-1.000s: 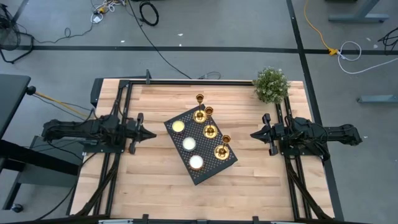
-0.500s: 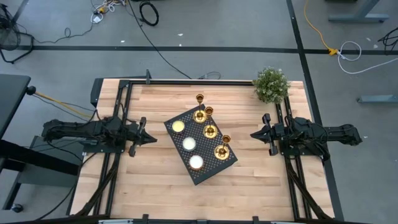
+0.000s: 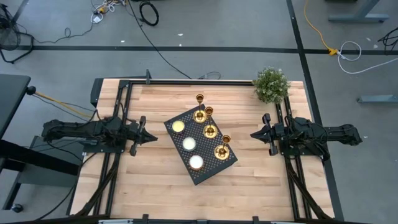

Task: Pick & Place candle stick holders
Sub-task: Return to Home Position

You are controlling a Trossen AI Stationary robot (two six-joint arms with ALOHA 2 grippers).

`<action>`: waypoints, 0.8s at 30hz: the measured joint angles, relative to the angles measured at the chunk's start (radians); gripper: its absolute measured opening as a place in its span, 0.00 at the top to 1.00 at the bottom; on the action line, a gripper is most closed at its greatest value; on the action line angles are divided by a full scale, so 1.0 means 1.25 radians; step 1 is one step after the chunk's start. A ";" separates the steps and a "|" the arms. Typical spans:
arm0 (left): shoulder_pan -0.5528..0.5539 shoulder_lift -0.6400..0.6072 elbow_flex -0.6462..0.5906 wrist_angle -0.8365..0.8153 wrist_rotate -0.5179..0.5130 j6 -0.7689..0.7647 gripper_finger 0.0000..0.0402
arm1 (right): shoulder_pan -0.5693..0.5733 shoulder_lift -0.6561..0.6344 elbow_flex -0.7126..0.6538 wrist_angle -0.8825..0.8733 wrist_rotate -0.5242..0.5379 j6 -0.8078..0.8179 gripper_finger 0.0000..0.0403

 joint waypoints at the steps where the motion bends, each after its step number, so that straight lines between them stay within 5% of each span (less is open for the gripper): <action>1: 0.000 0.000 0.000 0.000 0.000 0.000 0.99 | 0.000 0.000 0.000 0.000 0.000 0.000 0.96; 24: 0.000 0.005 -0.002 0.007 0.000 0.001 0.97 | 0.000 0.000 0.000 0.000 0.000 0.000 0.96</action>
